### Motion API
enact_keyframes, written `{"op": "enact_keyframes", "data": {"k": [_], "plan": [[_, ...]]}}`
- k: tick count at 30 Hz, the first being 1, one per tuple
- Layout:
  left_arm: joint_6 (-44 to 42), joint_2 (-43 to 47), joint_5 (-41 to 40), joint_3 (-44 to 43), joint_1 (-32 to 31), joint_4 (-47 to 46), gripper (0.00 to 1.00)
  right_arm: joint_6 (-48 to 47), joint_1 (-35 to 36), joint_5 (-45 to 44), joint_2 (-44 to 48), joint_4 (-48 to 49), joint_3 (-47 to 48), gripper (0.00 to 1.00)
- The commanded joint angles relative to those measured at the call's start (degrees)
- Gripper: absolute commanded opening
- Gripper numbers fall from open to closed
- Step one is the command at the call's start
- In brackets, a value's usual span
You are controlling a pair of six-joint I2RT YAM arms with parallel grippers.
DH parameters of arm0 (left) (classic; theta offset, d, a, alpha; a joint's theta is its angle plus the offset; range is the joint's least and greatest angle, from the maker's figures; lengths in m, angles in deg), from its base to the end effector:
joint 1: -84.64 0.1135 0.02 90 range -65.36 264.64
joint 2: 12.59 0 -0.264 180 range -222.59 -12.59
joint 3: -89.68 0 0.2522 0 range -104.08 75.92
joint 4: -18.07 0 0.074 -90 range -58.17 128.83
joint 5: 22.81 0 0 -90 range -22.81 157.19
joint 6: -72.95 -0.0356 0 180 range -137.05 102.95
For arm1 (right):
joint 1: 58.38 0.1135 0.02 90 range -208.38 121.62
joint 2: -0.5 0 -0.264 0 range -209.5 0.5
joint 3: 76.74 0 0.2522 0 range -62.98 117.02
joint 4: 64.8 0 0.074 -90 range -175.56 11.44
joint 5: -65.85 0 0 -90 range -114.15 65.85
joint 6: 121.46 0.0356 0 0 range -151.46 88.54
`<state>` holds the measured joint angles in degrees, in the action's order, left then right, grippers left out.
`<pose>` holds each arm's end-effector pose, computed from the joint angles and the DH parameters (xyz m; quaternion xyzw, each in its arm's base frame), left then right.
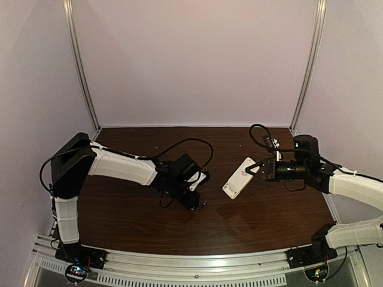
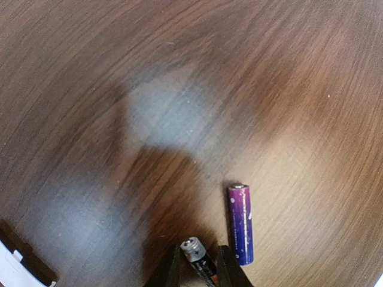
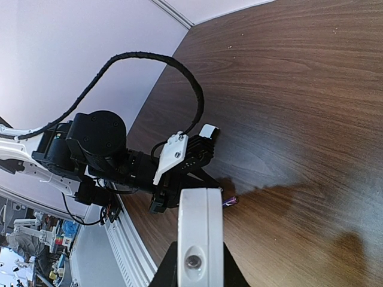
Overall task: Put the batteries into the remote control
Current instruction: Pick up the battery from the center of the board.
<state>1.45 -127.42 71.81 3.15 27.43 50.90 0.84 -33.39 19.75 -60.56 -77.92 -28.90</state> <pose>0.2173 -0.3427 0.1377 0.3302 0.9096 -0.1837 0.1727 0.1954 0.1183 0.2426 -0.1465 0.7990 0.5132 0.2771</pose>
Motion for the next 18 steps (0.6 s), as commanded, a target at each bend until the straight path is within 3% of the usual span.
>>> {"op": "enact_keyframes", "data": {"k": [1,10,15,18], "plan": [[-0.92,-1.51,-2.16,-1.62,0.17,2.28,0.23,-0.21,-0.43,0.05,0.36,1.63,-0.88,0.0],[-0.75,-0.16,-8.12,1.15,1.12,6.76,0.08,0.86,-0.47,2.11,-2.62,2.92,-0.58,0.0],[-4.15,5.89,-6.8,5.52,2.17,2.87,0.0,2.68,-0.34,4.96,-4.43,3.04,0.01,0.0],[-6.53,10.94,-5.12,7.2,2.27,-0.98,0.0,2.85,-0.23,6.16,-4.97,1.32,1.04,0.0]]}}
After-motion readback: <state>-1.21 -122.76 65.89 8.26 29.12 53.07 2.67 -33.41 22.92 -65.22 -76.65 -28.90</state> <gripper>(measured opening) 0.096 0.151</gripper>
